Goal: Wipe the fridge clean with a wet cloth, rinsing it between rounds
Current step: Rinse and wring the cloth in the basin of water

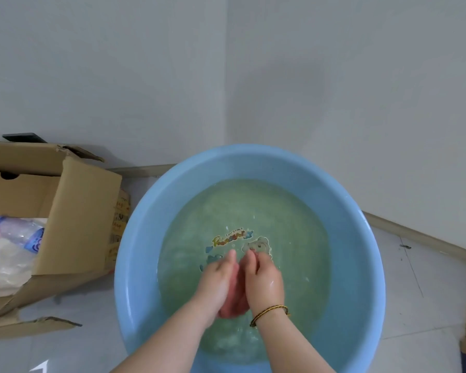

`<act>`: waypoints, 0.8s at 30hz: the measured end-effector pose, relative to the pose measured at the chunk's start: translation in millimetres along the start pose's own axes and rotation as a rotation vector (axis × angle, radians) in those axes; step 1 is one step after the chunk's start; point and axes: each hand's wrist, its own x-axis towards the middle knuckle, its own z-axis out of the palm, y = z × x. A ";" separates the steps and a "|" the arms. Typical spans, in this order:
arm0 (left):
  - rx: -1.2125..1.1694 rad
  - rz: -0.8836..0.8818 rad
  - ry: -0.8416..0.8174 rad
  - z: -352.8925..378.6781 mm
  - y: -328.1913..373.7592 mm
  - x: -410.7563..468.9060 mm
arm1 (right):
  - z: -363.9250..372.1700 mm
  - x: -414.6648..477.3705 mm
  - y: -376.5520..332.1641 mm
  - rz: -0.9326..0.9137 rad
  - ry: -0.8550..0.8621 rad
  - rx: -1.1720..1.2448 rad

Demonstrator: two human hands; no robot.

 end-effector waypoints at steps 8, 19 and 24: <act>0.374 0.045 0.278 -27.8 -16.9 34.3 | 4.7 -4.2 25.7 -0.002 -0.097 -0.345; 0.103 -0.009 0.267 -31.3 -16.7 29.1 | -1.1 0.9 27.8 0.316 0.019 0.232; -0.152 -0.136 0.077 -10.2 -2.2 4.8 | 9.7 -30.7 2.7 0.058 0.003 0.406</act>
